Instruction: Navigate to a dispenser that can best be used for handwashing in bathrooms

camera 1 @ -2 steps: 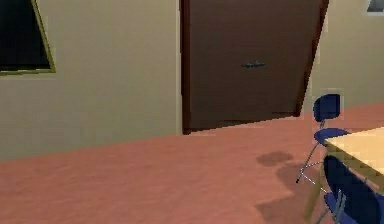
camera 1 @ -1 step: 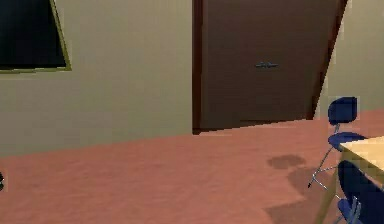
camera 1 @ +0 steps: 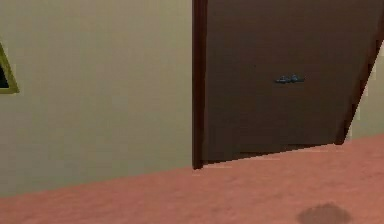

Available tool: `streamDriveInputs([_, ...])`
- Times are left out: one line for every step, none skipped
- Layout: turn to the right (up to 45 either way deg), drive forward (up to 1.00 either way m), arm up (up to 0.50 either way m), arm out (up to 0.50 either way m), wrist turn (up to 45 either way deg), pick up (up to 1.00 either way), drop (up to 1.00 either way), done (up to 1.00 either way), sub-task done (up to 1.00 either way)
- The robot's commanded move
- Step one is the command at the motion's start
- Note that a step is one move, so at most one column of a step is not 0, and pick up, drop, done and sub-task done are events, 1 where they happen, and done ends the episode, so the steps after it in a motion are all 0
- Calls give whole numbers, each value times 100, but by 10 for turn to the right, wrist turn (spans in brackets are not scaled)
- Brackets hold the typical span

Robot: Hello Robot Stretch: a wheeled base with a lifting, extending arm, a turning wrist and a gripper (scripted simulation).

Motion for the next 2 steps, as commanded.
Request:
streamDriveInputs([210, 0, 0, 0, 0, 0, 0, 0, 0])
streamDriveInputs([0, 20, 0, 0, 0, 0, 0, 0, 0])
